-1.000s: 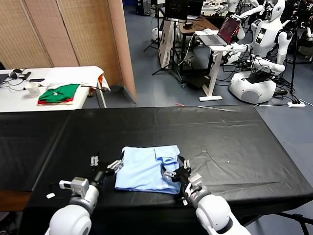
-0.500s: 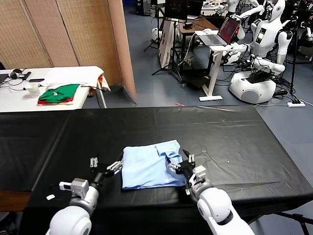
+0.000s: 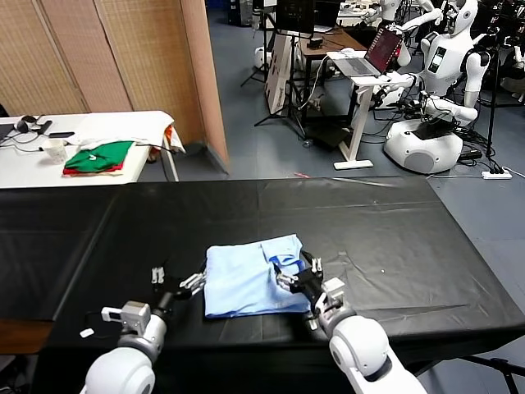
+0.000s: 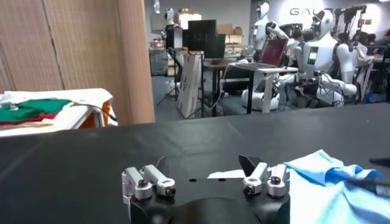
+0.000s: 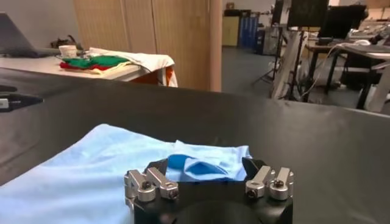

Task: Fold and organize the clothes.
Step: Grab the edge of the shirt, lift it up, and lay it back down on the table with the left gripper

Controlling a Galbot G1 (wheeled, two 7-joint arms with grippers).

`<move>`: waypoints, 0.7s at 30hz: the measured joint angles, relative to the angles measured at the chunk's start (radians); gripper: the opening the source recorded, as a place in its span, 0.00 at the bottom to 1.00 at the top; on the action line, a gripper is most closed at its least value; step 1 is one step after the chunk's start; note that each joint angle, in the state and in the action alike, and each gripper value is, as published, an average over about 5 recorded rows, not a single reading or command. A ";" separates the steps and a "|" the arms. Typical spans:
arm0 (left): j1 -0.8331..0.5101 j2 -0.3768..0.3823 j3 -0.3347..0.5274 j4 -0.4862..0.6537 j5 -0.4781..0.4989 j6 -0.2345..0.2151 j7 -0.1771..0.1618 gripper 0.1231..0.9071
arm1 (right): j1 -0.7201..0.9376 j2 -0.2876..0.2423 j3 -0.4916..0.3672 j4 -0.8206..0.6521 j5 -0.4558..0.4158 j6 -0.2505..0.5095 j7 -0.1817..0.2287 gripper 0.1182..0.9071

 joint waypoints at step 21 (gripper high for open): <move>0.017 -0.011 -0.006 0.002 0.012 -0.007 0.000 1.00 | 0.141 -0.031 -0.102 -0.096 -0.075 -0.038 -0.023 1.00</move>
